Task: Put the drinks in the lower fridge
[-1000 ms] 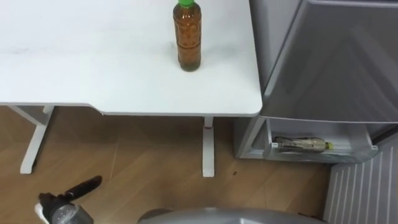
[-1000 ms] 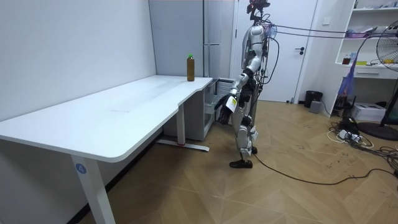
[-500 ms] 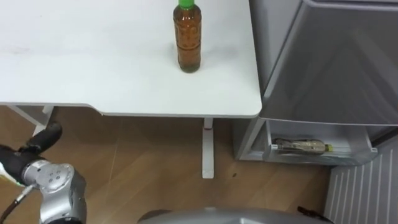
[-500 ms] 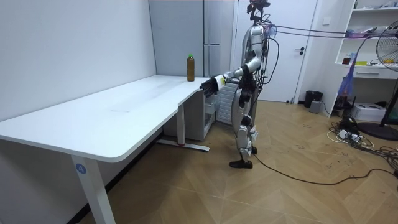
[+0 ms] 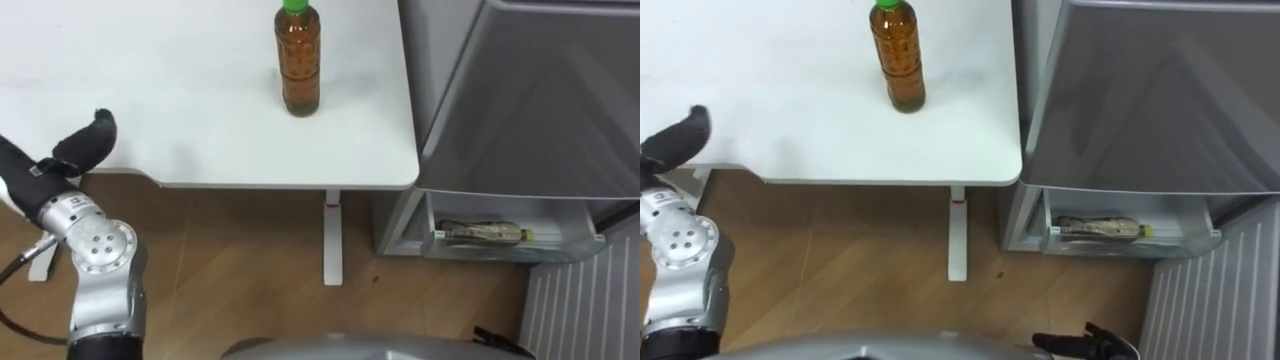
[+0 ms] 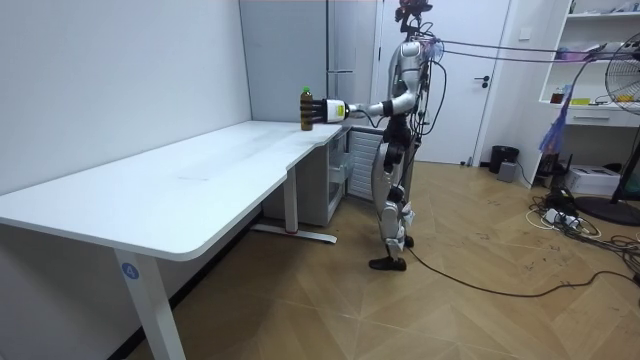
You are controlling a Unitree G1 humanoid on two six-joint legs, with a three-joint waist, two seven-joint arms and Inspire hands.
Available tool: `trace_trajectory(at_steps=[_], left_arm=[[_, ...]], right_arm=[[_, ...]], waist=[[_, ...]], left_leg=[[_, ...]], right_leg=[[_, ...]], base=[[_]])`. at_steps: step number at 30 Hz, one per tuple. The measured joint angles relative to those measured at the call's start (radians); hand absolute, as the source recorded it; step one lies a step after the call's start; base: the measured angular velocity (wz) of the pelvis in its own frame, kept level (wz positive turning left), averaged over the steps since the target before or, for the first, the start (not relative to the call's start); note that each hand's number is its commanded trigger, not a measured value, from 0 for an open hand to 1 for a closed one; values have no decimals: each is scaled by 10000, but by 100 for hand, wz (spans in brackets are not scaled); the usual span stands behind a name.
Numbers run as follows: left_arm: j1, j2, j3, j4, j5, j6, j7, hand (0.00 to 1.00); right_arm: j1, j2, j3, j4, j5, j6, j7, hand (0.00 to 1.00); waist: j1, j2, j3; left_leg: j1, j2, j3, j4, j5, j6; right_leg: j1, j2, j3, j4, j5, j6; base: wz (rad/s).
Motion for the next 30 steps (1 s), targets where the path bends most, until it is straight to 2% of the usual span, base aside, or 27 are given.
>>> trace_trajectory(at_steps=[7,16,21,24,26,30], left_arm=[[-189,0,-187,-6,-24,0,-735,0],[-672,-8,-442,-417,-96,64,-2235,0],[-818,4,-605,-778,-334,139,-2668,0],[-878,3,-606,-769,-1035,144,-2842,0],[-970,-7,-635,-539,-1870,187,-3034,0],[-1025,-8,-706,-197,-2572,578,-3264,0]], right_arm=[[-76,34,-2,74,121,-39,29,0],[-248,44,-19,319,201,-89,244,0],[-245,117,-83,359,545,-85,197,0],[-244,128,-114,364,691,-77,201,0],[-250,128,-231,438,741,-59,220,0],[-225,142,-520,483,859,81,201,0]], waist=[[-216,-14,7],[-384,-43,16],[-696,-42,30],[-828,-12,50],[-904,12,71],[-951,16,74]], left_leg=[[43,0,52,-52,0,0],[70,-8,58,-109,2,2],[68,-16,45,-80,3,3],[70,-13,44,-62,3,4],[77,-11,44,-64,4,5],[73,-8,44,-70,4,6]], right_leg=[[-12,6,143,-2,0,0],[-108,34,496,-2,0,-1],[-134,38,494,-1,4,-6],[-147,38,510,3,7,-12],[-162,38,543,4,13,-22],[-177,42,555,10,21,-36]], base=[[-3],[-7],[-3],[-1],[-6],[-1]])
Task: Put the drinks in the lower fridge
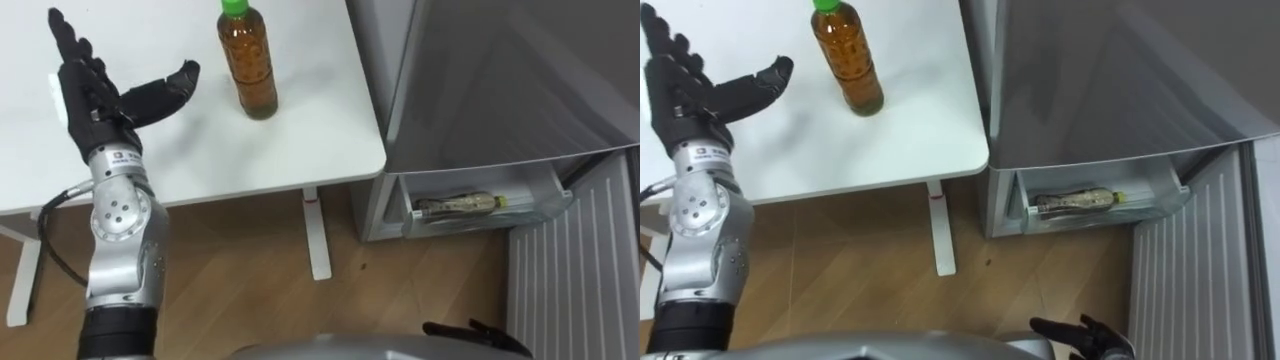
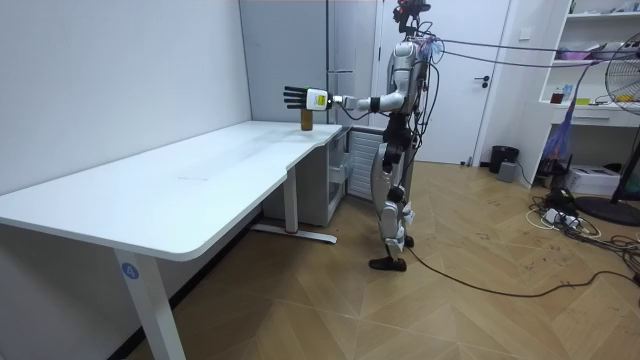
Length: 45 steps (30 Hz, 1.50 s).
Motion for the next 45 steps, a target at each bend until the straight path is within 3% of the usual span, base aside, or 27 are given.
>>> trace_trajectory(at_steps=[6,11,17,22,29,33,35,45], left_arm=[[-146,1,-7,71,-186,433,-273,0],[-728,5,49,327,-212,684,-575,0],[-790,8,52,398,-572,1072,-1065,0],[-822,13,52,570,-567,1190,-1241,0],[-1393,42,115,708,-567,1454,-1672,0],[-1523,311,136,1069,-561,1564,-1931,0],[-1573,377,137,1183,-547,1782,-2077,0],[-1655,392,128,1309,-539,1968,-2639,0]], right_arm=[[-100,1,-36,-14,-47,204,-45,0],[-60,-2,-83,-132,-134,207,-49,0],[-43,-2,-184,-212,-132,335,-104,0],[0,-5,-407,-233,-115,401,-190,0],[-14,-67,-558,-88,-124,421,-197,0],[-9,-65,-706,-104,-127,609,-213,0],[4,-65,-778,-108,-128,638,-215,0],[72,-66,-874,-218,-166,845,-175,0]], waist=[[-281,-3,-2],[-306,27,-13],[-425,69,-23],[-498,182,6],[-555,293,49],[-742,291,48],[-774,284,48],[-798,225,-6]], left_leg=[[-20,16,42,6,-1,0],[-16,55,254,13,-3,-2],[8,66,263,24,-3,-1],[73,149,305,13,-33,-33],[147,217,384,-16,-22,-65],[163,216,454,-65,-22,-64],[161,216,463,-65,-22,-64],[142,218,474,-91,-23,-64]], right_leg=[[-55,23,108,14,12,-20],[-94,49,315,21,29,-45],[-124,72,474,48,34,-53],[-126,149,495,44,64,-101],[-89,216,630,42,89,-143],[-141,219,727,44,89,-143],[-154,220,747,45,89,-143],[-285,228,790,80,90,-144]], base=[[-3],[-11],[-5],[-4],[-6],[-7],[-3],[-1]])
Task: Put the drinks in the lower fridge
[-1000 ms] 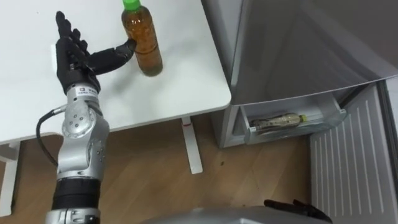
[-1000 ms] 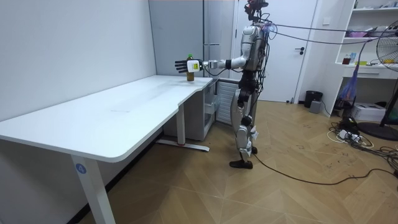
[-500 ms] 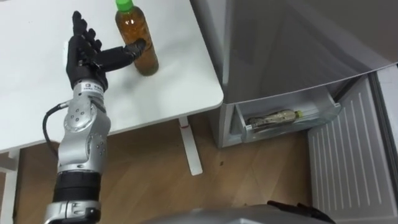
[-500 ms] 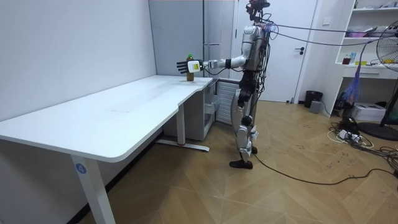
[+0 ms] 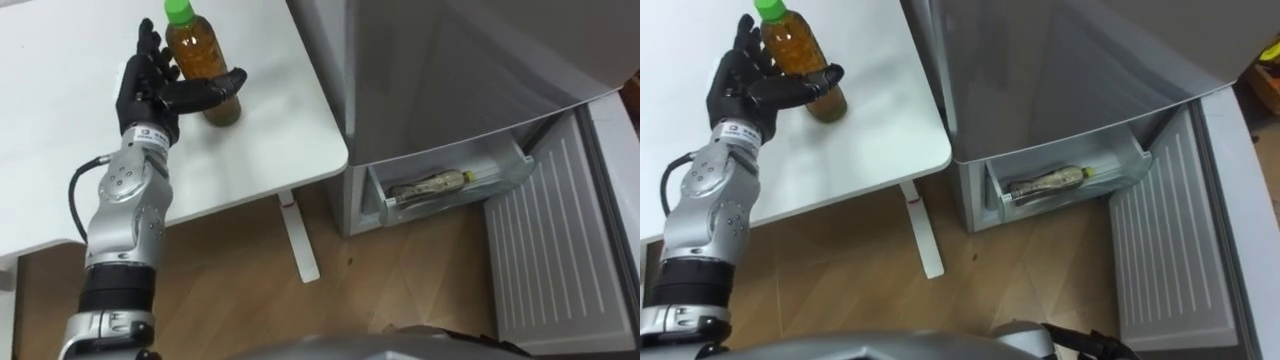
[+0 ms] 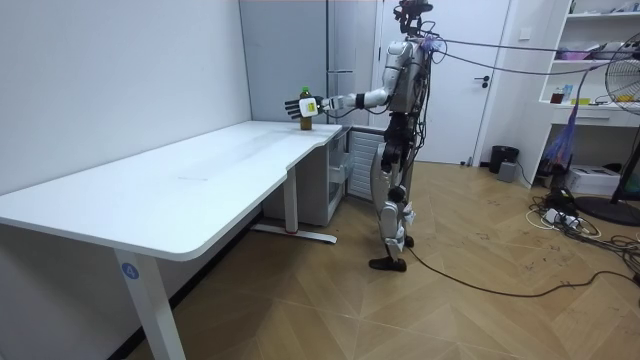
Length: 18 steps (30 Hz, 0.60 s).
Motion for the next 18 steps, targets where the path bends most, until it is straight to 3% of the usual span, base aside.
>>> trace_trajectory(at_steps=[18], left_arm=[[-53,69,2,0,-5,271,-345,0]], right_arm=[[7,-29,-7,-130,-316,-2,107,0]], waist=[[-167,68,-41]], left_leg=[[7,7,5,23,0,1]], right_leg=[[-4,9,100,103,0,-1]], base=[[0]])
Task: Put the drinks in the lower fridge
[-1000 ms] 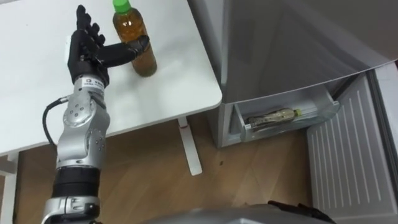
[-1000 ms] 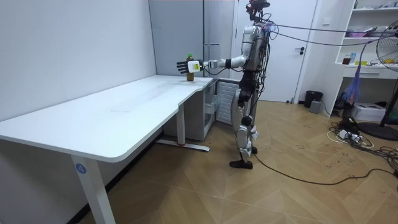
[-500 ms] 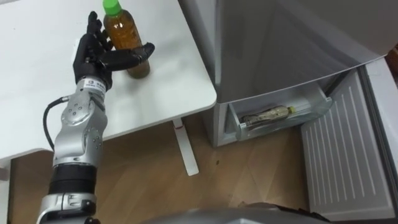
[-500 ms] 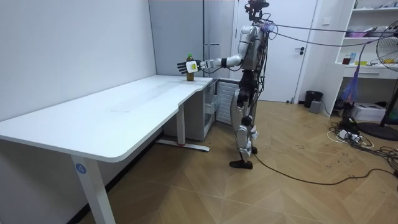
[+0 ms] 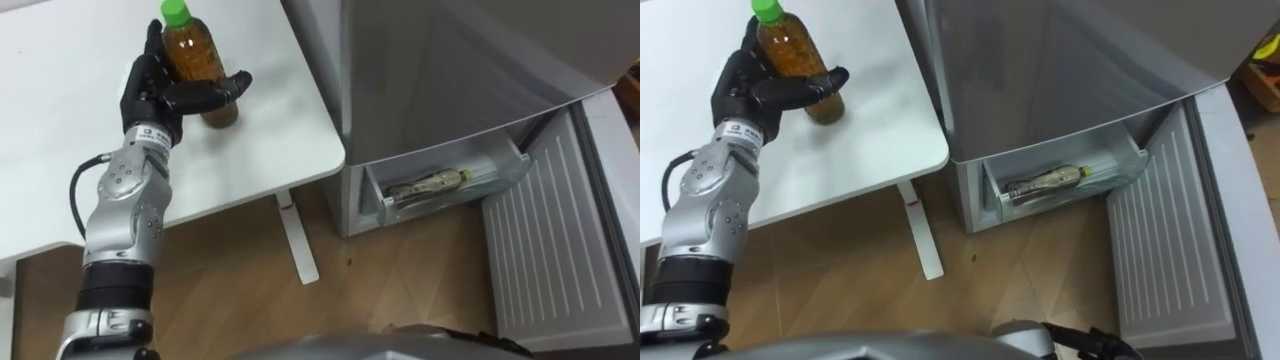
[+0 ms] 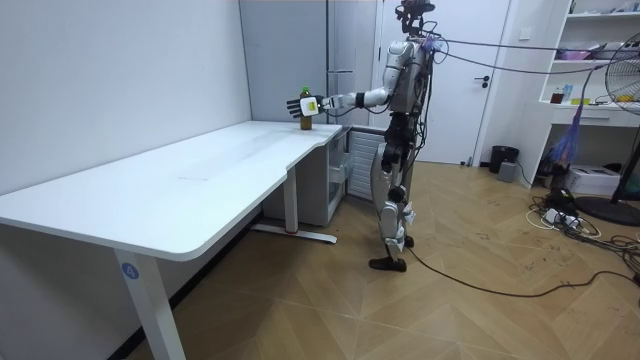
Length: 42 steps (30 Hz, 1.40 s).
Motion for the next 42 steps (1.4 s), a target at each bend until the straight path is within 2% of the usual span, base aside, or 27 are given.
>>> trace_trajectory(at_steps=[1,2,4,5,7,8,12,16,18,20,36,42], left_arm=[[0,0,0,0,0,0,-11,8],[0,0,0,0,-1,0,-17,10],[0,3,0,0,-8,0,-16,55],[0,6,0,0,-9,0,-16,64],[0,14,2,1,-8,4,-15,93],[0,28,2,0,-9,10,-16,100],[-7,105,3,0,-7,76,-44,100],[-14,202,-10,0,4,142,-121,100],[-19,252,-12,9,23,379,-86,100],[-21,249,-33,8,25,409,-169,100],[-65,292,-32,9,41,585,39,100],[-66,291,-32,8,240,591,45,100]], right_arm=[[-1,-3,0,-6,0,0,0,0],[-1,-9,0,-40,-1,1,-3,0],[50,-11,-1,-72,-1,1,-6,0],[61,-16,-1,-74,-1,2,-6,0],[68,-18,-8,-74,-7,4,-5,0],[70,-18,-9,-74,-20,5,-5,0],[73,-18,-9,-125,-23,80,-5,0],[30,-18,-9,-213,-50,199,-6,0],[-6,-18,-7,-220,-106,217,-5,0],[-8,-18,-8,-219,-167,215,-3,0],[-49,-31,-4,-214,-237,202,-57,0],[-103,-45,9,-221,-234,165,-89,0]], waist=[[-5,6,-4],[-13,25,-15],[-27,43,-20],[-27,50,-18],[-45,48,-15],[-48,44,-12],[-53,36,4],[-66,11,60],[-82,-6,90],[-78,-16,96],[-156,22,74],[-111,106,16]], left_leg=[[-2,0,0,2,0,0],[-3,0,0,2,0,0],[9,0,0,1,0,0],[10,0,2,1,0,0],[13,0,3,1,0,0],[13,-1,8,1,0,1],[1,0,29,-8,0,0],[-5,0,29,-27,0,0],[-20,0,29,-40,0,0],[-20,0,29,-69,0,0],[-90,-1,24,-65,2,0],[-85,0,24,-43,1,1]], right_leg=[[0,0,2,0,0,0],[0,0,6,1,0,0],[2,2,18,0,1,-1],[2,2,25,0,1,-1],[5,3,40,0,1,-1],[7,3,56,0,1,-1],[-21,10,91,-4,0,-1],[-46,16,105,-4,0,-1],[-80,22,130,-7,0,-2],[-94,25,139,-13,0,-1],[-166,27,139,-3,0,-2],[-174,26,136,4,2,-5]], base=[[0],[0],[0],[0],[0],[0],[-1],[0],[-2],[0],[0],[0]])
